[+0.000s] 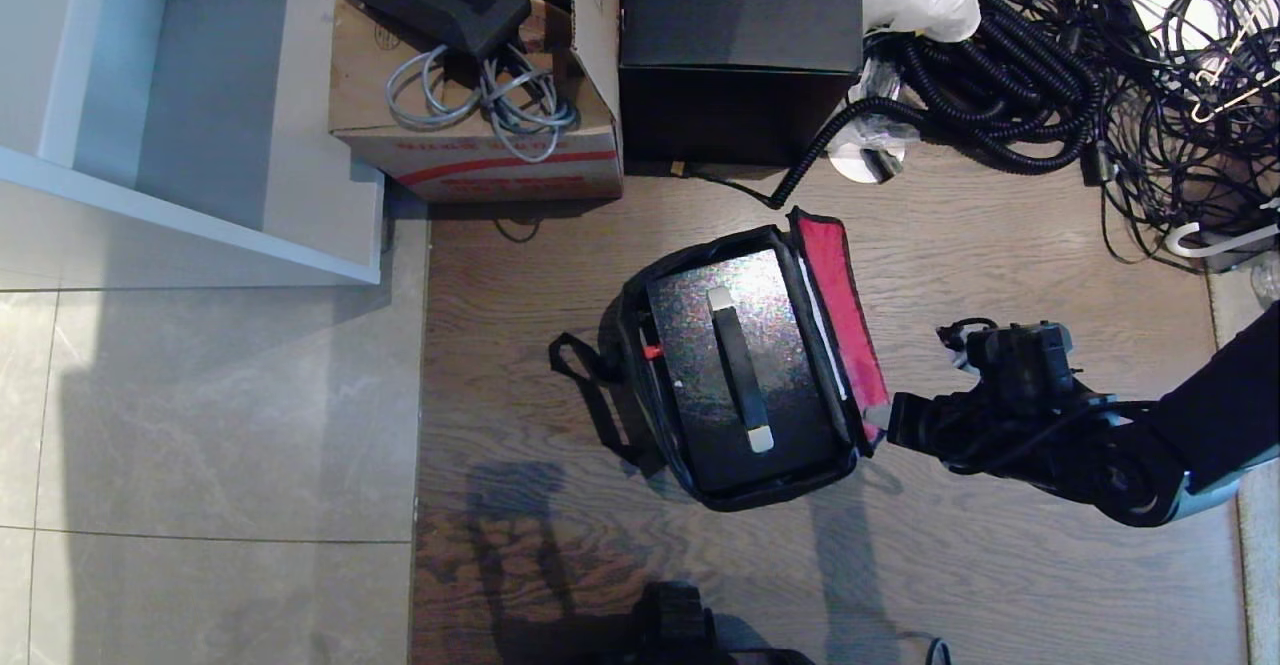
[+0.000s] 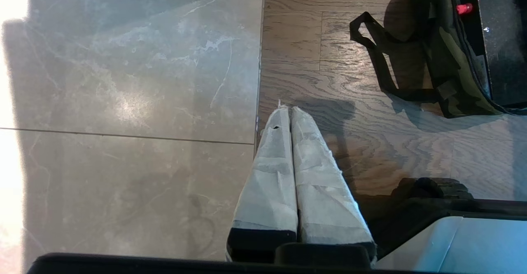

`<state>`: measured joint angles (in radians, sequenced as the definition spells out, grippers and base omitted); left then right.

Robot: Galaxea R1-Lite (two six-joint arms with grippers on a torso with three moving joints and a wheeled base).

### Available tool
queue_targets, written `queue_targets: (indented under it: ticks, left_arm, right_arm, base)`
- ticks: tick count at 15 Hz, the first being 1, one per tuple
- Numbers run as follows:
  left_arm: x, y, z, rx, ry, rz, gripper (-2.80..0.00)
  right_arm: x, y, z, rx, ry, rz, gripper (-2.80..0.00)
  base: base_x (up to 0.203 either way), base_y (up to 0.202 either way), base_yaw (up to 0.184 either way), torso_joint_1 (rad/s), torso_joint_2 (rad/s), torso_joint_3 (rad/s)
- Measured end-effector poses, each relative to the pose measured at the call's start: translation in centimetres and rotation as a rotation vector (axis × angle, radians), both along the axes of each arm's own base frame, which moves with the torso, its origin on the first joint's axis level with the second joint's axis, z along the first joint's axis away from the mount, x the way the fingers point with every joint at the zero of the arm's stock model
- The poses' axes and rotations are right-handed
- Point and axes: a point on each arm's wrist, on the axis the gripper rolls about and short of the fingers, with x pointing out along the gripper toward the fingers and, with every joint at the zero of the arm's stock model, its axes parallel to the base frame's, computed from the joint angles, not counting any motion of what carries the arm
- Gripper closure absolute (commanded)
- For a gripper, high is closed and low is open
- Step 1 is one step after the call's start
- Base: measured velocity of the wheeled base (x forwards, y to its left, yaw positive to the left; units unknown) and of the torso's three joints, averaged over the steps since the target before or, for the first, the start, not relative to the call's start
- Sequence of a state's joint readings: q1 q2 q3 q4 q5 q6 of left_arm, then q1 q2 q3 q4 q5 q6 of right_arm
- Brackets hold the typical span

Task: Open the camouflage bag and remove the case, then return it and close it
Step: Close the top of the storage box

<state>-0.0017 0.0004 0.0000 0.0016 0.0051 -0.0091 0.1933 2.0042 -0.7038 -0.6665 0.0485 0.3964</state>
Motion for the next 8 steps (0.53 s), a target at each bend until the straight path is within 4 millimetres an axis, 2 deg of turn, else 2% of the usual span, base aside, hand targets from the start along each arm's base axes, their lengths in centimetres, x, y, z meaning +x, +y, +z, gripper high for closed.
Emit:
queue_targets:
  ticks: [5, 7, 8]
  left_arm:
    - [0.0, 0.0, 0.0, 0.000, 0.000, 0.000, 0.00]
    - [0.0, 0.0, 0.0, 0.001, -0.001, 0.000, 0.00]
    - [0.0, 0.0, 0.0, 0.000, 0.000, 0.000, 0.00]
  right_arm:
    - [0.0, 0.0, 0.1, -0.001, -0.006, 0.001, 0.00]
    - [-0.2, 0.0, 0.9, 0.004, -0.027, 0.007, 0.00]
    - [-0.4, -0.1, 1.6, 0.008, -0.044, 0.013, -2.80]
  base:
    - [0.000, 0.000, 0.000, 0.000, 0.00, 0.000]
    - [0.000, 0.000, 0.000, 0.000, 0.00, 0.000]
    - [0.000, 0.000, 0.000, 0.000, 0.00, 0.000]
